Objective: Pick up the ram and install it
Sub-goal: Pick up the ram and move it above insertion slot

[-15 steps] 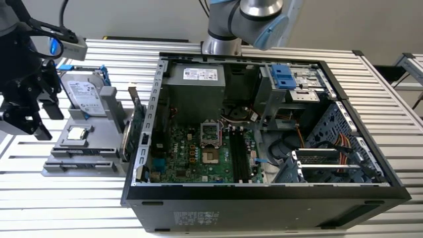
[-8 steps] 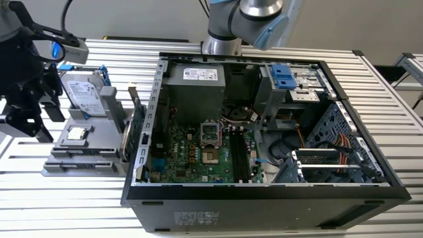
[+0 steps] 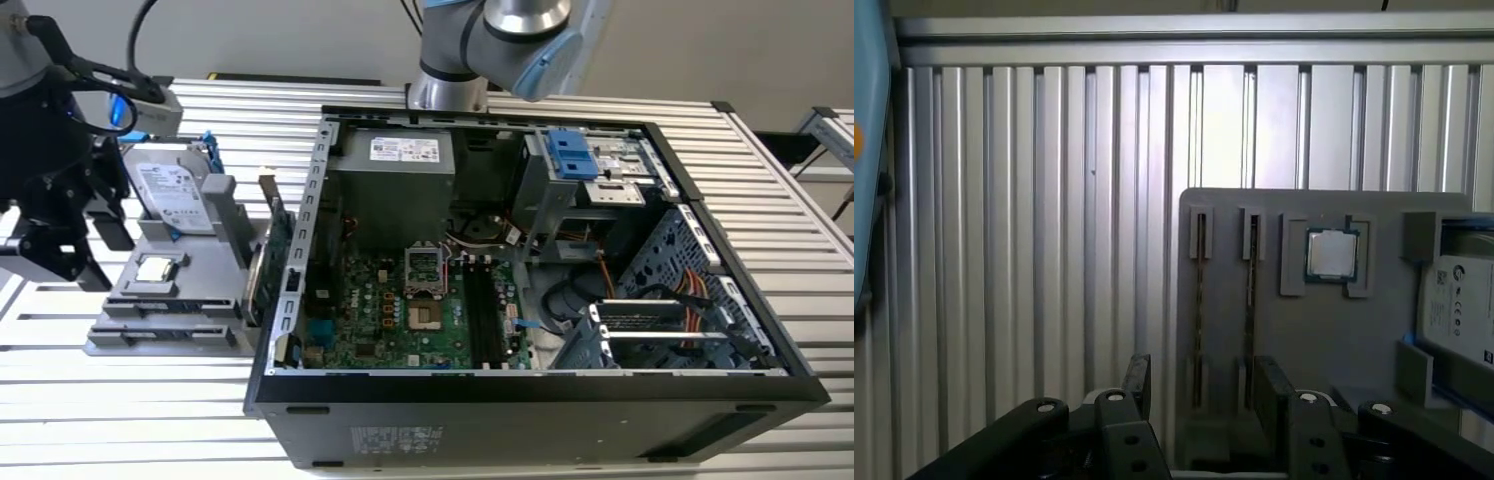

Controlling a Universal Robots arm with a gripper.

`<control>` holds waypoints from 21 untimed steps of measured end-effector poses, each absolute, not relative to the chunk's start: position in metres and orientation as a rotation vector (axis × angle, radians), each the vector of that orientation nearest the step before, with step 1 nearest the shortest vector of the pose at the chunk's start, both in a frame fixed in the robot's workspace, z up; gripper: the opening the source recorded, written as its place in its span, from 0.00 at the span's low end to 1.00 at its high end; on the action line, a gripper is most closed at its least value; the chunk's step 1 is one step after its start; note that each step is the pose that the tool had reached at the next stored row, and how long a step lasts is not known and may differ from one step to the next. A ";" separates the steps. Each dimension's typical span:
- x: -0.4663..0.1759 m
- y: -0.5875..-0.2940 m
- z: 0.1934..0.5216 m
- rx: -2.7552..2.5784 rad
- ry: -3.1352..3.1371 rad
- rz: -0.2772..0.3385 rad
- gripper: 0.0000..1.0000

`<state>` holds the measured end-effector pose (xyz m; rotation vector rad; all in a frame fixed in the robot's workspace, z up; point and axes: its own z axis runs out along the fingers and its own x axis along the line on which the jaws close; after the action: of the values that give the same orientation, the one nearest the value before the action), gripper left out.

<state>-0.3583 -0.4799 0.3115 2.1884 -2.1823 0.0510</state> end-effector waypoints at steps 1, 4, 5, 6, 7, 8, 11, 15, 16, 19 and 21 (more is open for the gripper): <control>-0.358 -0.480 0.311 2.188 -2.182 0.051 1.00; -0.358 -0.480 0.309 2.190 -2.184 0.048 1.00; -0.358 -0.480 0.309 2.190 -2.184 0.047 1.00; -0.359 -0.479 0.308 2.191 -2.185 0.045 1.00; -0.359 -0.479 0.308 2.191 -2.186 0.044 1.00; -0.358 -0.479 0.307 2.192 -2.187 0.042 1.00; -0.358 -0.479 0.306 2.193 -2.188 0.041 1.00; -0.358 -0.479 0.303 2.194 -2.188 0.040 1.00; -0.358 -0.479 0.302 2.194 -2.188 0.040 1.00; -0.358 -0.479 0.300 2.194 -2.188 0.040 1.00; -0.358 -0.479 0.299 2.194 -2.188 0.040 1.00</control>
<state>-0.3585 -0.4792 0.2991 2.1937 -2.1880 0.0397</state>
